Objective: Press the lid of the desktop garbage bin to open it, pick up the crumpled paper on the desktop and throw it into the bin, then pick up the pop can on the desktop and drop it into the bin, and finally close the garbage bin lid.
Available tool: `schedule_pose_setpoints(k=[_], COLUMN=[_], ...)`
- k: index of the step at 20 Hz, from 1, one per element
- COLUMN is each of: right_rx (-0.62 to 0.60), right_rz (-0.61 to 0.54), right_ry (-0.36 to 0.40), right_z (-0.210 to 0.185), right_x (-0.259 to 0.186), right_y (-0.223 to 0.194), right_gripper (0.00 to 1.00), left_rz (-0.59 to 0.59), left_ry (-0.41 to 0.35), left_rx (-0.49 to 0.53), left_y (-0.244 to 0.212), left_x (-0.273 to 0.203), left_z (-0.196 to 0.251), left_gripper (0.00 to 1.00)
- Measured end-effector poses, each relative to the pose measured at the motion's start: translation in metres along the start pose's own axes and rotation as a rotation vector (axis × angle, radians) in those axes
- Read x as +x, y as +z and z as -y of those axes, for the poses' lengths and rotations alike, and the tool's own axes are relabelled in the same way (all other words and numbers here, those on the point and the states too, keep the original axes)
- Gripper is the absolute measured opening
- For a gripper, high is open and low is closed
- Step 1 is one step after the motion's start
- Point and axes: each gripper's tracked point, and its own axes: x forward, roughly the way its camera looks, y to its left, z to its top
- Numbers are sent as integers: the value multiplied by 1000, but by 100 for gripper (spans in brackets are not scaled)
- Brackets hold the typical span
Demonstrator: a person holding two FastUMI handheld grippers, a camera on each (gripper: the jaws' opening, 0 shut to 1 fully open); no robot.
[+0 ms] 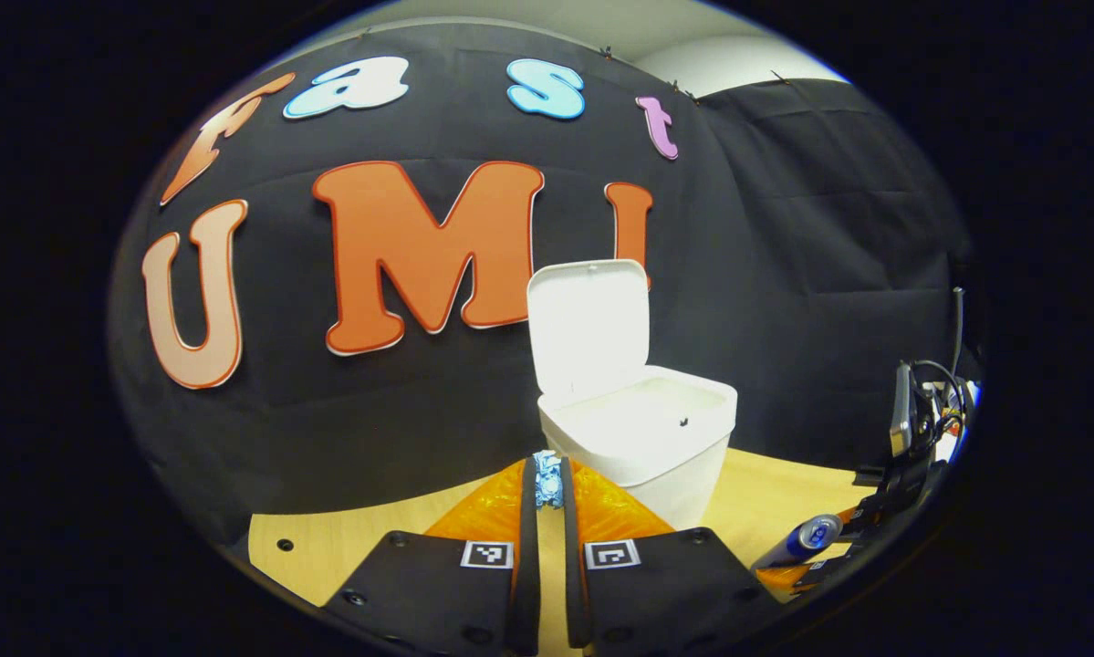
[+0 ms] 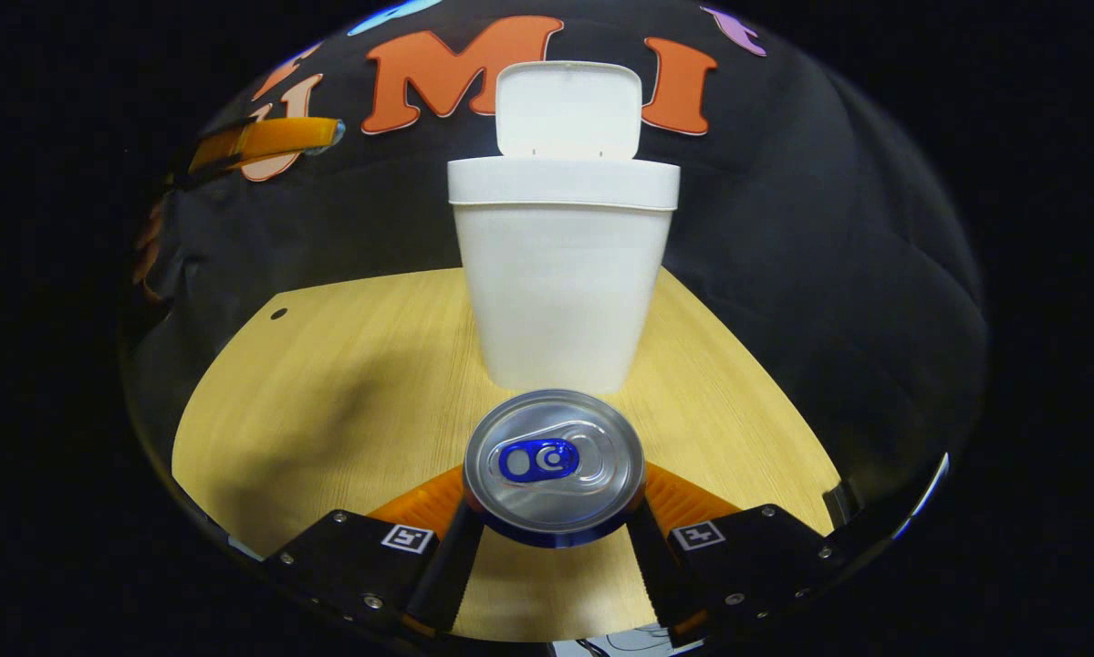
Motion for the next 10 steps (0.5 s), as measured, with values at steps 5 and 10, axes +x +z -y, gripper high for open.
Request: schedule_pose_setpoints(k=[5,10], right_rx=[17,55], right_rz=[-2,3], right_ry=[-6,-23], right_z=[21,45], right_x=[2,7], right_y=[1,5], right_gripper=[80,80], left_rz=[58,82], left_ry=[-25,-41], left_rx=[20,26], left_y=[33,47], left_x=[41,80], left_z=[16,34], left_gripper=[15,14])
